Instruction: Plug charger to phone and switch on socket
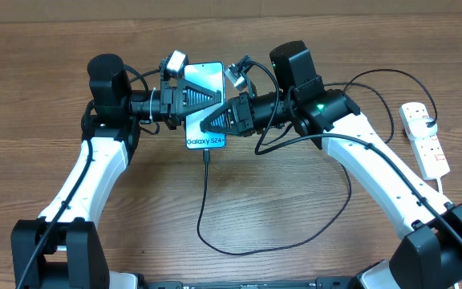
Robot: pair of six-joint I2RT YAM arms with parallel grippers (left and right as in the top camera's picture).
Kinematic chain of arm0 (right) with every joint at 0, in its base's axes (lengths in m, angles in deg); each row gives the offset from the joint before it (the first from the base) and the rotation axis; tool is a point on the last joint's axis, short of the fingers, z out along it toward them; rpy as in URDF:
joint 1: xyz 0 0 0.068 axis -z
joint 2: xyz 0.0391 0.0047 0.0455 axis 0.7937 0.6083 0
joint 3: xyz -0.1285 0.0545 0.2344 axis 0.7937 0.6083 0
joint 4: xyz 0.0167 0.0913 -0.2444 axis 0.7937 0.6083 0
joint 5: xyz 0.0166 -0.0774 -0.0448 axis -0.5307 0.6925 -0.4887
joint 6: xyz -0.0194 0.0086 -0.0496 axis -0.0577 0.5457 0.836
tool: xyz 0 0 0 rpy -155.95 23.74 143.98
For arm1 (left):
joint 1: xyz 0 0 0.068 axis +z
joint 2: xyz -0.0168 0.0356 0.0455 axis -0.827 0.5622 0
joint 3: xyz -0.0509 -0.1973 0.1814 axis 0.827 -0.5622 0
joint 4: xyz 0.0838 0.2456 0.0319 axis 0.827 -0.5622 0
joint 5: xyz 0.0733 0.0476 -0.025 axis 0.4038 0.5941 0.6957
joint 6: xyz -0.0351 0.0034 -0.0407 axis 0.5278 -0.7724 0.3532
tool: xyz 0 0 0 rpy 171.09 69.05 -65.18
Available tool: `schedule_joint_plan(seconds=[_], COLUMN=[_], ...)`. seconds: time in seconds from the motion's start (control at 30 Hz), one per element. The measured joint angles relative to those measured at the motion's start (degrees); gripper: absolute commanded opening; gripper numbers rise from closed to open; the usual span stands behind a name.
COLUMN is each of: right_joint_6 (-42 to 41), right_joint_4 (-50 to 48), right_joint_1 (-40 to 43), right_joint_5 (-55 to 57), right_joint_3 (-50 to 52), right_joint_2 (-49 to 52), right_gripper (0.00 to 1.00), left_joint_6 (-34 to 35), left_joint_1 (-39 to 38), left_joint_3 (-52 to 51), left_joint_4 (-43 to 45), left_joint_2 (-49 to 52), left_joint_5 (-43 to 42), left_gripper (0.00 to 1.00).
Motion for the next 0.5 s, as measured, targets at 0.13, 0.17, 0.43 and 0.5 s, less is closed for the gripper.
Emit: schedule_joint_plan(seconds=[0.13,0.17,0.43,0.5], right_joint_6=[0.3,0.5,6.0,7.8], right_joint_4=[1.1,1.8,13.8,16.5], right_joint_1=[1.2,1.6,3.2,3.1], right_joint_5=[0.1,0.3,7.7,9.9], right_joint_3=[0.0,0.0,-0.3,-1.1], right_joint_2=[0.0,0.0,0.0,0.0], right_gripper=[0.04,0.04,0.04,0.04], left_joint_6=[0.0,0.0,-1.7,-2.8], left_joint_1=[-0.1,-0.2,-0.2,-0.2], left_joint_3=[0.0,0.0,-0.1,-0.3], left_joint_4=[0.0,0.0,-0.8,-1.2], left_joint_2=[0.0,0.0,0.1,0.2], left_joint_5=[0.0,0.0,3.3,4.6], left_gripper=[0.81,0.87,1.0,1.0])
